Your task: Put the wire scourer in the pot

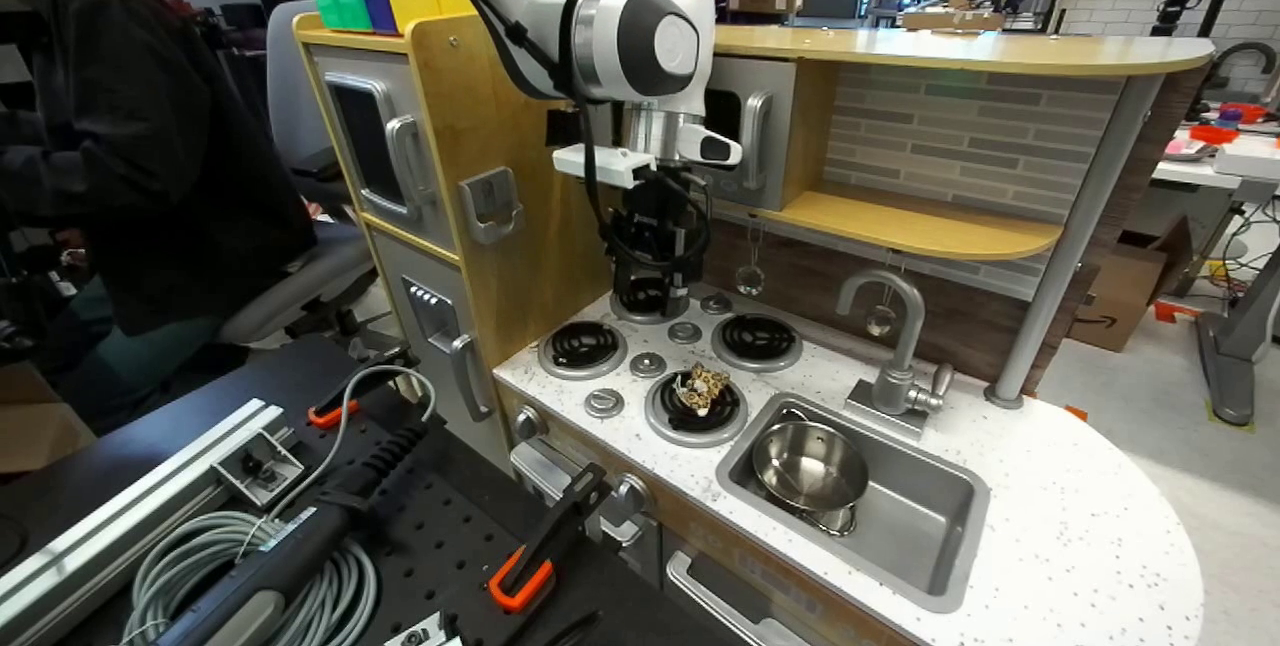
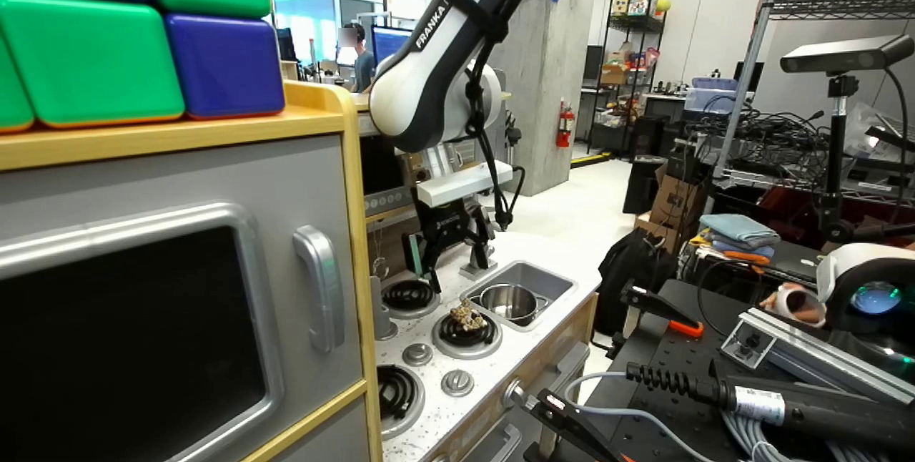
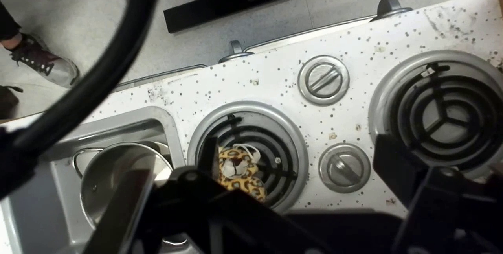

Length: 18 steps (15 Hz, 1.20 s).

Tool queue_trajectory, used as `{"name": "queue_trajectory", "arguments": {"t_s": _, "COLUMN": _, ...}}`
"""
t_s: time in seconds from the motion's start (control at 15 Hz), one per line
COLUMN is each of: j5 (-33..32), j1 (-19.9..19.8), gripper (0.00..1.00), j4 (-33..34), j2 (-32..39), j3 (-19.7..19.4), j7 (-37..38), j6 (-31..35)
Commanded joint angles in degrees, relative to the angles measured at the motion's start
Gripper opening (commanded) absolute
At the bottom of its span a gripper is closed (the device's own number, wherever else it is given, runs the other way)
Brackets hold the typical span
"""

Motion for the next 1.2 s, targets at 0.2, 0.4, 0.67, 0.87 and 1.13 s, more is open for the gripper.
{"name": "queue_trajectory", "arguments": {"t_s": 0.2, "j5": 0.6, "j1": 0.8, "gripper": 1.0, "j4": 0.6, "j2": 0.7, "j3": -0.8, "j7": -0.4, "j6": -0.3}}
{"name": "queue_trajectory", "arguments": {"t_s": 0.4, "j5": -1.0, "j1": 1.7, "gripper": 1.0, "j4": -4.8, "j2": -2.0, "j3": -2.1, "j7": 1.4, "j6": 6.4}}
{"name": "queue_trajectory", "arguments": {"t_s": 0.67, "j5": -3.3, "j1": 3.7, "gripper": 1.0, "j4": -18.4, "j2": -7.2, "j3": -5.7, "j7": 3.8, "j6": 25.5}}
{"name": "queue_trajectory", "arguments": {"t_s": 0.87, "j5": -3.8, "j1": 6.0, "gripper": 1.0, "j4": -26.3, "j2": -8.3, "j3": -9.7, "j7": 4.7, "j6": 38.8}}
{"name": "queue_trajectory", "arguments": {"t_s": 1.13, "j5": -0.8, "j1": 9.7, "gripper": 1.0, "j4": -22.3, "j2": -0.7, "j3": -13.6, "j7": 5.7, "j6": 42.2}}
